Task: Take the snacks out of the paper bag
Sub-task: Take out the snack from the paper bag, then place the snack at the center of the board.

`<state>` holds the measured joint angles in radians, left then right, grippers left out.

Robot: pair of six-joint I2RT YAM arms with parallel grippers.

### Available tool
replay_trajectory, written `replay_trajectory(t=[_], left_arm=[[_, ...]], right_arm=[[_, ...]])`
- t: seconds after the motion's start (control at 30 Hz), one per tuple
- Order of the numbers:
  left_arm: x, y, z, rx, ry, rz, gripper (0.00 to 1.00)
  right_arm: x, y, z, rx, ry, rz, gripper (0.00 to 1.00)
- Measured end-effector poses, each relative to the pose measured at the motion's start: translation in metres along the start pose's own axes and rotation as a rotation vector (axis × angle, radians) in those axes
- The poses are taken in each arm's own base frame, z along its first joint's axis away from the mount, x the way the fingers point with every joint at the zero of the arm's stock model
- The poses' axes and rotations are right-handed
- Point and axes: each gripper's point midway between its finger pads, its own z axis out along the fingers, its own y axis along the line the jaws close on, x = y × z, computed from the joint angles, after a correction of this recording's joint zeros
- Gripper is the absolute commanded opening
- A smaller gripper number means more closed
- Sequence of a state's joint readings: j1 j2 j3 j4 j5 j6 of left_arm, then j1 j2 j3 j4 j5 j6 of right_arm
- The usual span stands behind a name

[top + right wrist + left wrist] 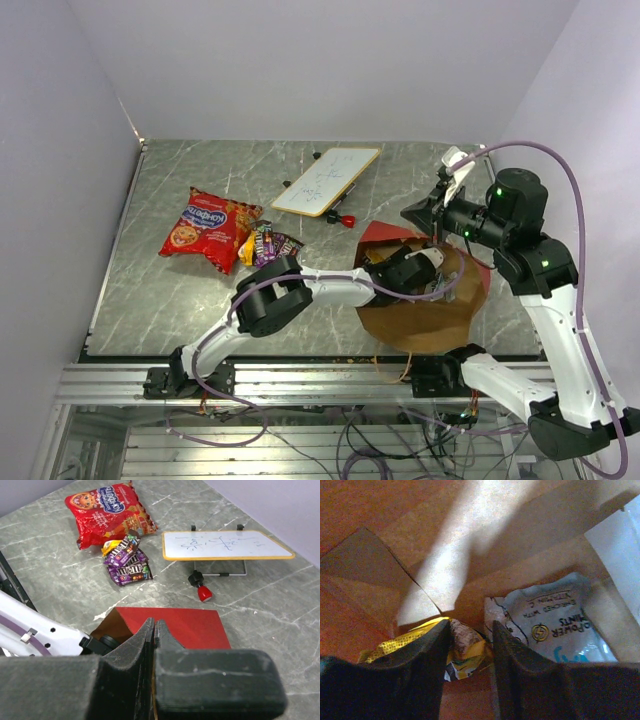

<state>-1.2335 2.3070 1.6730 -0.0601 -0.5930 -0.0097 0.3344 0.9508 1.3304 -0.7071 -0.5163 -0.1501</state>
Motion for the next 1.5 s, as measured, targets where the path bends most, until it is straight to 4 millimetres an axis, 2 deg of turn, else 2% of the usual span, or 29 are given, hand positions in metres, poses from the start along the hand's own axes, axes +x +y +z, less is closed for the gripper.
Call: replay_trajectory(t=[0.17,0.33,0.43,0.53,0.67,0.73,0.83,0.97,1.03,1.17,1.27,1.4,1.5], left_arm=[[0.004,0.001,-0.003,0.017,0.024,0.029,0.24],[0.001,-0.001,-0.021,0.058,0.049,0.080,0.16],[-0.006,-0.010,-0.042,0.105,0.052,0.108,0.13],[-0.021,-0.026,-0.074,0.181,0.032,0.123,0.10],[-0.052,-0.044,-0.136,0.320,-0.015,0.078,0.07],[-0.065,-0.048,-0.170,0.385,-0.040,0.039,0.07],[-0.082,-0.040,-0.222,0.465,-0.070,-0.037,0.07],[-0.100,-0.011,-0.286,0.549,-0.121,-0.171,0.07],[-0.098,0.010,-0.320,0.599,-0.154,-0.246,0.07],[-0.087,0.050,-0.367,0.630,-0.174,-0.359,0.07],[-0.075,0.083,-0.384,0.560,-0.155,-0.446,0.07],[-0.033,0.146,-0.392,0.316,-0.079,-0.604,0.07],[-0.009,0.188,-0.394,0.148,-0.068,-0.678,0.07]], right_arm=[[0.001,0.001,-0.004,0.009,-0.008,-0.006,0.00],[0.006,0.001,-0.007,0.021,-0.012,-0.009,0.00],[0.012,-0.001,-0.006,0.041,-0.008,-0.009,0.00],[0.017,-0.007,-0.005,0.070,0.002,-0.004,0.00],[0.025,-0.015,-0.003,0.119,0.011,0.010,0.00],[0.029,-0.019,-0.003,0.143,0.017,0.021,0.00],[0.035,-0.021,-0.005,0.173,0.022,0.045,0.00],[0.035,-0.023,-0.007,0.197,0.004,0.072,0.00],[0.040,-0.023,-0.007,0.204,0.005,0.086,0.00],[0.040,-0.024,-0.008,0.221,0.004,0.113,0.00],[0.034,-0.027,-0.011,0.242,-0.012,0.125,0.00],[0.021,-0.031,-0.014,0.274,-0.053,0.152,0.00],[0.015,-0.032,-0.015,0.285,-0.071,0.196,0.00]])
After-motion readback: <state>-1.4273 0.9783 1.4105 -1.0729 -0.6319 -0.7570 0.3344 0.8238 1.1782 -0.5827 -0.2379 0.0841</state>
